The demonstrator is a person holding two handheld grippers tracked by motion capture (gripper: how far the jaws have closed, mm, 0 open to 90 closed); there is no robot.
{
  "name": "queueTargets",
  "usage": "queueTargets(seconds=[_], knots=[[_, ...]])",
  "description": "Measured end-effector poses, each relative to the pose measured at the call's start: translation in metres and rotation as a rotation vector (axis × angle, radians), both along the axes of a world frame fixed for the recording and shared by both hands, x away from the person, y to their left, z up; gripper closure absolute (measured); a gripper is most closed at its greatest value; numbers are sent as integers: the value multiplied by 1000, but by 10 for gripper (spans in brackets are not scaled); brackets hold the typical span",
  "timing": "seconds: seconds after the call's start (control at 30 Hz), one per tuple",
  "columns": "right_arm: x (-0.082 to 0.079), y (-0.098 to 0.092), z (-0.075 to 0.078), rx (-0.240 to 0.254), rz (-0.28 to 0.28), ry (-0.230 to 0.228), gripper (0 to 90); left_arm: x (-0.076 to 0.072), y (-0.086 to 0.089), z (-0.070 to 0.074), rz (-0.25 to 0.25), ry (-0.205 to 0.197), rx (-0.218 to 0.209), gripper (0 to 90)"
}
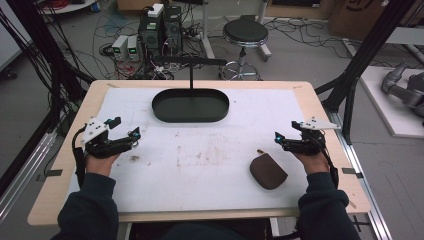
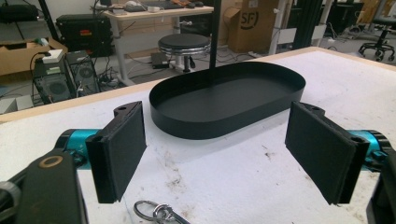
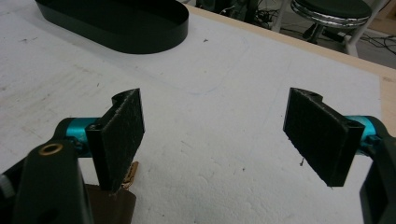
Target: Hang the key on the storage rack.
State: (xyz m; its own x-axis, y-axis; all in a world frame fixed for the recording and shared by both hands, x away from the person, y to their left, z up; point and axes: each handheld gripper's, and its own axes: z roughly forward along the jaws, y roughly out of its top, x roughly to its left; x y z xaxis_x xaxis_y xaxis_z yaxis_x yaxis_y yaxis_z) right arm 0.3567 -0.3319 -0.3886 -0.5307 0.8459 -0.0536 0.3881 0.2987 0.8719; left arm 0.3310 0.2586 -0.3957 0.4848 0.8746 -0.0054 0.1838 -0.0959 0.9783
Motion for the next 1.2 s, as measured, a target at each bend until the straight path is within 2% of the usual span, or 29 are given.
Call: queueTargets(seconds=[0.3,0.47,0.6,0.67,0.8,0.83,0.9,0.93,0.97,1.1,1.13,1.17,1.2], knots=[[4,-1,-3,12,3,18,208,8,3,-5,23,33,-20,211],[4,0,-3,18,14,20,208,10,5,-6,48,27,-14,201],[4,0,-3,13,12,19,208,10,6,-6,63,37,-29,190],[3,1,-3,7,12,20,209,11,8,-7,72,43,-23,191],[2,2,-3,-13,10,14,209,12,11,-9,87,83,-11,203],[0,2,-3,-12,4,16,210,12,12,-10,89,97,-8,262],[-2,1,-3,-11,7,14,211,12,15,-12,83,118,4,318],[-3,1,-3,-10,5,15,211,14,16,-15,81,142,10,337],[-3,1,-4,-10,4,16,211,14,16,-15,81,142,10,353],[0,2,-6,-10,6,28,211,22,16,-23,96,226,35,446],[0,2,-7,-13,8,32,211,22,16,-23,96,226,35,455],[1,3,-8,-17,14,32,211,24,16,-26,119,268,45,477],[1,4,-8,-20,14,38,211,26,17,-28,130,290,43,497]])
